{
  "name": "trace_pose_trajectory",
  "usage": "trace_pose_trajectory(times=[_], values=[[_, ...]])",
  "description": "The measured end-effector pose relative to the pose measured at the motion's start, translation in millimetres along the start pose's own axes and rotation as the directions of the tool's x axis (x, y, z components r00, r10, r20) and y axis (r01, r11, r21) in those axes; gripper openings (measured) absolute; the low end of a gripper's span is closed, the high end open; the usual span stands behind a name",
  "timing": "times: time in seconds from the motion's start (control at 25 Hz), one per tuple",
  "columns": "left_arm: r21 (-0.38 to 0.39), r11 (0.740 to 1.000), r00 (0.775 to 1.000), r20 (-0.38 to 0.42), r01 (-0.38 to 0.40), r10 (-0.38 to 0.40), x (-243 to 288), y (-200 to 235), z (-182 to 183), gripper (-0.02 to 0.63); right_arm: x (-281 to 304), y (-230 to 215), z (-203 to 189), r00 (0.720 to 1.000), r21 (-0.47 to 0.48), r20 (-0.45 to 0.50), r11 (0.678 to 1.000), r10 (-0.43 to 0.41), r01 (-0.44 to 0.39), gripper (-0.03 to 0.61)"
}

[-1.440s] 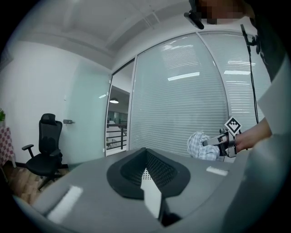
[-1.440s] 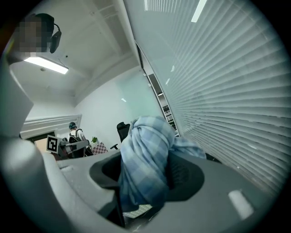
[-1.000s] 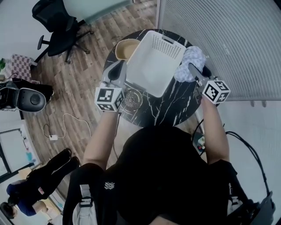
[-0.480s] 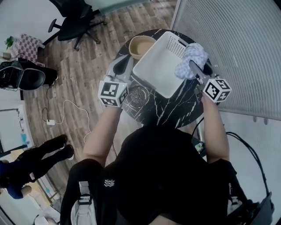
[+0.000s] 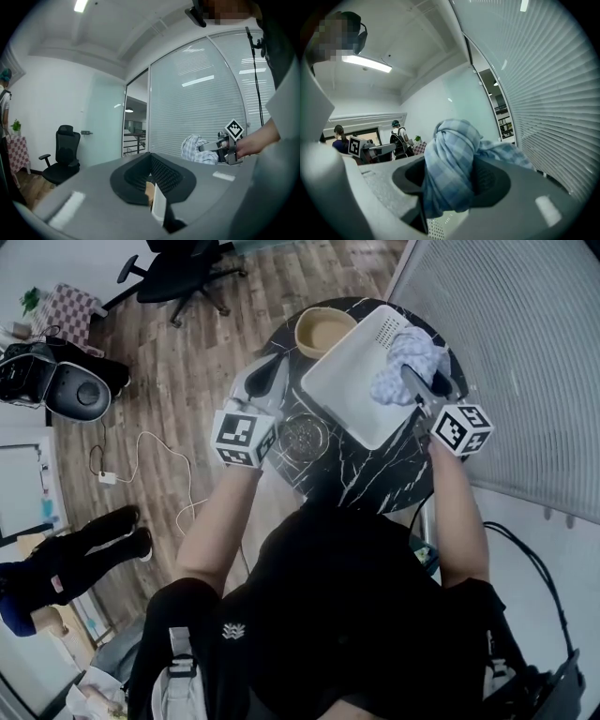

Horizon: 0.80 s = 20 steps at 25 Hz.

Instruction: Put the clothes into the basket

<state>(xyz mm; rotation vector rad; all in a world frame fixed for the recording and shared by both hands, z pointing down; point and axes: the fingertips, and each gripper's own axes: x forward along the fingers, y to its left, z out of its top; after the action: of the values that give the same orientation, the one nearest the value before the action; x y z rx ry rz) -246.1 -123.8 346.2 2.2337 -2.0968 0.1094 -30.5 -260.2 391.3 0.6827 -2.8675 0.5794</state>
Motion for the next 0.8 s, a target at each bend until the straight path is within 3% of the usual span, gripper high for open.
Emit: trace_pose_trajectory(times=[0.8], values=[[-0.049,0.998,0.997,-0.063,0.036,-0.039,26.8,-6.2,-47.6,0.005,52.9,7.9,-64.4,0.991,0.009,-0.117,0.997,0.071,-0.070,0.242]])
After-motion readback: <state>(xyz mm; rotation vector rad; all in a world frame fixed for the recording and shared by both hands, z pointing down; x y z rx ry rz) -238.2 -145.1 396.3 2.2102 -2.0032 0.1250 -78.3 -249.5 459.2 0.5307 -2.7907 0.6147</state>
